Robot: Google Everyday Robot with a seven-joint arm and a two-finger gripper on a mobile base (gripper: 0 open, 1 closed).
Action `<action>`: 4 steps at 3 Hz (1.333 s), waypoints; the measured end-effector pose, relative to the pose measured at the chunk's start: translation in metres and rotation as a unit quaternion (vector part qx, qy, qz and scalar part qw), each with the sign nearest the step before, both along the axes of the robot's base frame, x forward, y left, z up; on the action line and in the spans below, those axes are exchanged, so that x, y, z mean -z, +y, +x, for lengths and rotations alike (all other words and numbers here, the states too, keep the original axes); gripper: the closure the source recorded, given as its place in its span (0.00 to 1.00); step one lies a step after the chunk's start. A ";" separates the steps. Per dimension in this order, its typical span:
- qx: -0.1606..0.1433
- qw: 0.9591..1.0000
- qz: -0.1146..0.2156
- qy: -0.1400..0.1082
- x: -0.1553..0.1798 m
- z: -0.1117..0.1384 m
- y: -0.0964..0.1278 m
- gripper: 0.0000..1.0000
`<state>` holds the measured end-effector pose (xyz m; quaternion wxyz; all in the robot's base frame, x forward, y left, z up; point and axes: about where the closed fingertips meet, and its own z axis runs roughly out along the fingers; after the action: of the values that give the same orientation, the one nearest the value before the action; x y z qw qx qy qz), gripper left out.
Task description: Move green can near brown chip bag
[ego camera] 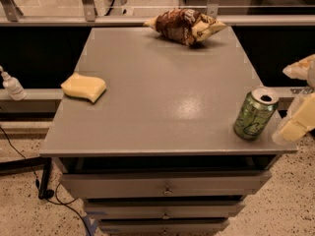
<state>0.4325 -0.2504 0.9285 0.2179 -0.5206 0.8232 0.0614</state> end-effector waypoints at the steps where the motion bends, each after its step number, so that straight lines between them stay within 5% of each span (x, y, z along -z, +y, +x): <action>1: 0.051 0.995 0.083 -0.018 0.030 0.004 -0.027 0.00; 2: 0.095 0.980 0.167 -0.047 0.047 0.012 -0.045 0.00; 4: 0.135 0.935 0.310 -0.108 0.051 0.033 -0.039 0.00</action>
Offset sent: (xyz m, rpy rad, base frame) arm 0.0243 -0.0749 -0.0626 0.5632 -0.1720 -0.3117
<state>0.4654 -0.2895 0.8776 0.4624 -0.3145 0.7972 0.2273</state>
